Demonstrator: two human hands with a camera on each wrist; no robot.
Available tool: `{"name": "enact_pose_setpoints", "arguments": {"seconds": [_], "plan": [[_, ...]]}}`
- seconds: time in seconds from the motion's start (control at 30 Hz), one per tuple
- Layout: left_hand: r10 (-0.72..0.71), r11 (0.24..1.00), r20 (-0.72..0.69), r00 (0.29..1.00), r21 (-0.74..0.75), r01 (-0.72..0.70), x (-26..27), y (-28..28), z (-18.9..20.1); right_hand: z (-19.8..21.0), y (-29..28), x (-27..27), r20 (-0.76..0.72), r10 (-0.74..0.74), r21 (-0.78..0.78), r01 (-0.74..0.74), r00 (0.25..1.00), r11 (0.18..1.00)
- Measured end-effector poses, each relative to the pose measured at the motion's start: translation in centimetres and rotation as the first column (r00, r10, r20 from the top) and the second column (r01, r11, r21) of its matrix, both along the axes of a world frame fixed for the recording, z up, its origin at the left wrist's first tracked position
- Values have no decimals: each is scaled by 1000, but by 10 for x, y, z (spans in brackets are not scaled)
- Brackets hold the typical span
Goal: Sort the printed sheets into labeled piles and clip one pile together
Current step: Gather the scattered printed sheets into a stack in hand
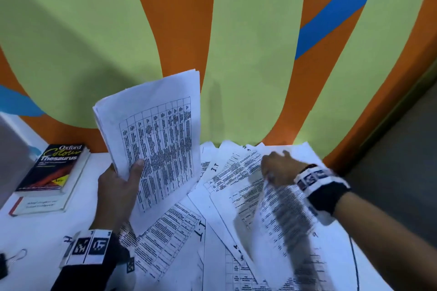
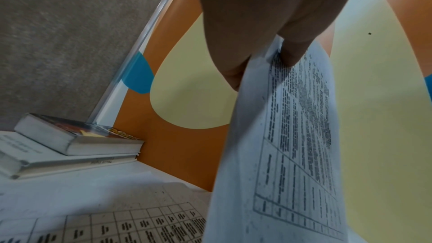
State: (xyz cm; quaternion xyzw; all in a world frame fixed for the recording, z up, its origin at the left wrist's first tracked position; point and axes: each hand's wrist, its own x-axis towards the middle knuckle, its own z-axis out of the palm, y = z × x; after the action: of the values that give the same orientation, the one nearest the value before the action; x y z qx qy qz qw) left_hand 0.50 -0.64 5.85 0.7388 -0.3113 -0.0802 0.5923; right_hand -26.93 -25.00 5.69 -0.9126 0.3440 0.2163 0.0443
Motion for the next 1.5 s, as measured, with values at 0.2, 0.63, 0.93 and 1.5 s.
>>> {"name": "enact_pose_setpoints", "arguments": {"seconds": [0.2, 0.63, 0.93, 1.5], "plan": [[37, 999, -12, 999, 11, -37, 3, 5, -1, -50, 3, 22, 54, 108, 121, -114, 993, 986], [55, 998, 15, 998, 21, -56, 10, 8, 3, -51, -3, 37, 12, 3, 292, -6, 1000, 956], [82, 996, 9, 997, 39, -82, 12, 12, 9, -43, -9, 74, 78, 345, -22, -345, 935, 939], [88, 995, 10, 996, 47, -88, 17, 14, 12, -35, -7, 104, 70, 299, -33, -297, 952, 954]]}}
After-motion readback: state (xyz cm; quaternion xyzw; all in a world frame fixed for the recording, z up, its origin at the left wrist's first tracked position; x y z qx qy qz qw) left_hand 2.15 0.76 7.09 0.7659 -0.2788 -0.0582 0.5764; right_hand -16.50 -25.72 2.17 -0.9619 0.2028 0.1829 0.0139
